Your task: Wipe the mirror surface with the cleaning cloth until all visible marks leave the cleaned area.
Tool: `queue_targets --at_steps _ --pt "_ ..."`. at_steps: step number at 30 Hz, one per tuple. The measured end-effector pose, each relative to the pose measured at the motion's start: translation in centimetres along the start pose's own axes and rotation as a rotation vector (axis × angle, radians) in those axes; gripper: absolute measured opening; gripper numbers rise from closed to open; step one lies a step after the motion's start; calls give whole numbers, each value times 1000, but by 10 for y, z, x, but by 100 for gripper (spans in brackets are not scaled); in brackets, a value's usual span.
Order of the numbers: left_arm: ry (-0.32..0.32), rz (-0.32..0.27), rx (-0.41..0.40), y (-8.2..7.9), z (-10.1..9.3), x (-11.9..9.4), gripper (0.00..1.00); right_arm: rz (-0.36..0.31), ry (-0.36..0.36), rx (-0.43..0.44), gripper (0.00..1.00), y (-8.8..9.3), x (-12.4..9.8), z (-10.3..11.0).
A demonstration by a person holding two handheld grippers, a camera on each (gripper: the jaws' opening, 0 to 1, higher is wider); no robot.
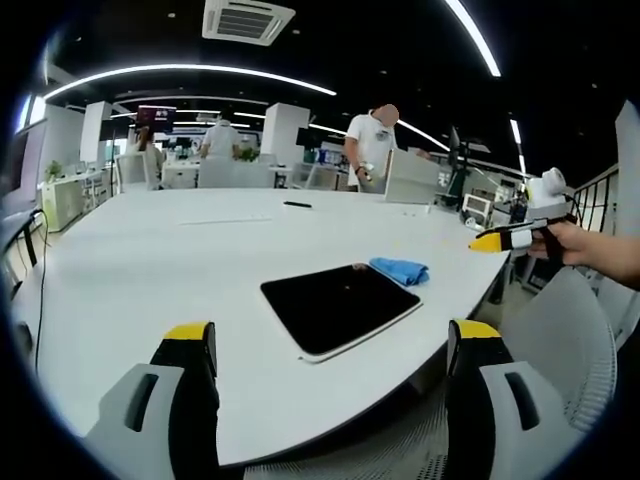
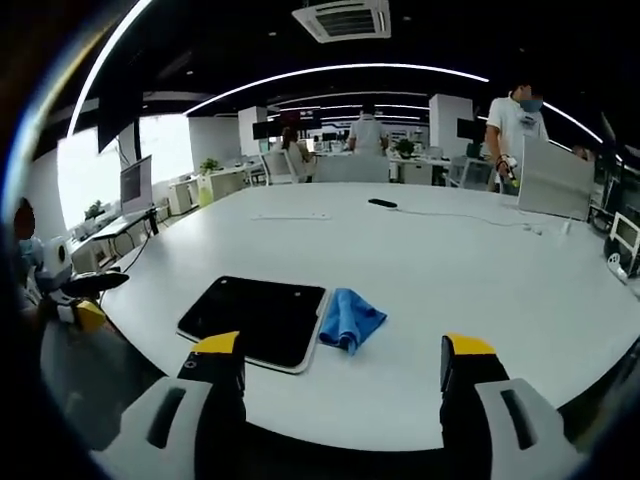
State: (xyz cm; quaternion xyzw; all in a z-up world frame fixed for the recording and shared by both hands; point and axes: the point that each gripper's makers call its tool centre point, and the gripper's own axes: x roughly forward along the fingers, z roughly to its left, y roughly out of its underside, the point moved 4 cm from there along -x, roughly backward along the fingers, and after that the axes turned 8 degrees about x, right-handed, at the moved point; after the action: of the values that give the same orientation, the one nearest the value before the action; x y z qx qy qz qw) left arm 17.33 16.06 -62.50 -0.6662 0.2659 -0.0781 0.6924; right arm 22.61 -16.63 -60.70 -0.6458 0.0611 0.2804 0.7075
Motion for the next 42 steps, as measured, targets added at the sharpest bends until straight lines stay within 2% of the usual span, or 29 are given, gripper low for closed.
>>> queue_targets --at_steps 10,18,21,26,33,37,42 --pt "-1 -1 -1 -1 0 0 94 -25 0 8 79 -6 -13 1" --pt "0 -2 -1 -1 1 0 94 -28 11 38 79 8 -25 -2" --pt "0 -1 -2 -1 1 -1 94 -16 28 20 77 17 -25 -2" --pt "2 2 -3 0 1 0 94 -18 7 21 78 22 -22 1" --pt "1 10 -4 1 1 0 94 -49 10 15 85 26 -17 3" --pt "0 8 -5 1 1 0 94 -78 -17 26 83 25 -15 5" --pt "5 8 -5 0 0 0 94 -114 -28 -13 85 22 -13 6"
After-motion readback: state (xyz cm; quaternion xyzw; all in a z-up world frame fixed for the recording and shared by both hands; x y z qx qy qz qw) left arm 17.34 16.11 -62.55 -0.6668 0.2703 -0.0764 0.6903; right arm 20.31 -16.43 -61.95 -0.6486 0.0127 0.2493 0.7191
